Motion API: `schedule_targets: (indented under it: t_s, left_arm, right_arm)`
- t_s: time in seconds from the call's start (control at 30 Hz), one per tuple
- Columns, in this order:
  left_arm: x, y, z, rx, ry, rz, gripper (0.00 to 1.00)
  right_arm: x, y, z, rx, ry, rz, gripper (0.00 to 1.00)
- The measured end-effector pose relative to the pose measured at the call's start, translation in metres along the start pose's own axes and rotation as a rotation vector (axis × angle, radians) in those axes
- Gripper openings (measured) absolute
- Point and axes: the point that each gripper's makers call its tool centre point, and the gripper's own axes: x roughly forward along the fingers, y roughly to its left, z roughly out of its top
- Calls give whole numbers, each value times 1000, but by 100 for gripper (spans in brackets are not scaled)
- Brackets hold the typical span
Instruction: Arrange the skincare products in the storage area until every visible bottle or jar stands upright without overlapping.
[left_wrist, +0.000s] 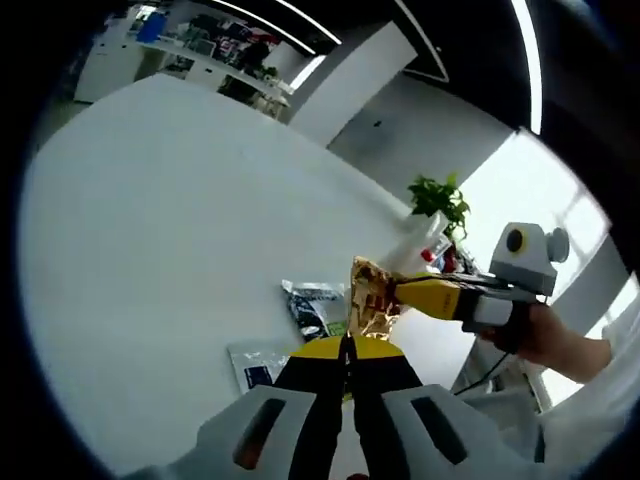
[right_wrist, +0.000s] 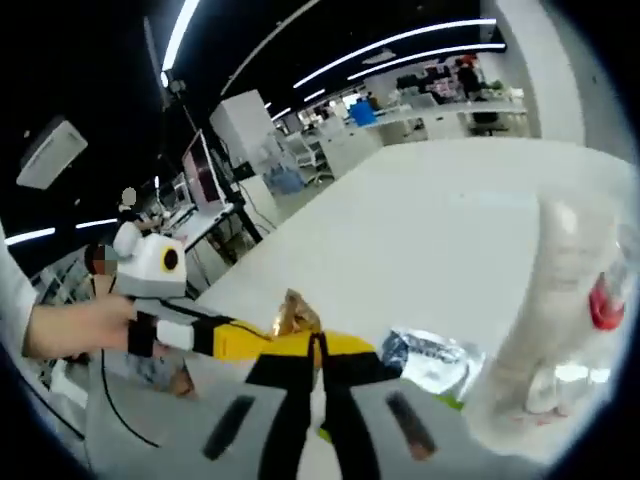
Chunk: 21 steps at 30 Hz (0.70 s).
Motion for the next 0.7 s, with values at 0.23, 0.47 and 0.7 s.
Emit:
schedule_targets:
  t_s: [0.23,0.47,0.7]
  left_arm:
    - [7,26,6,-39,-21,67,0]
    - [19,46,9,-5,5,135,0]
    - [31,67,10,-10,28,172,0]
  right_arm:
    - [30,-9,6,-62,18,-47,2]
    - [57,-20,6,-175,33,-109,2]
    - [78,-36,-2,-250,52,-147,1]
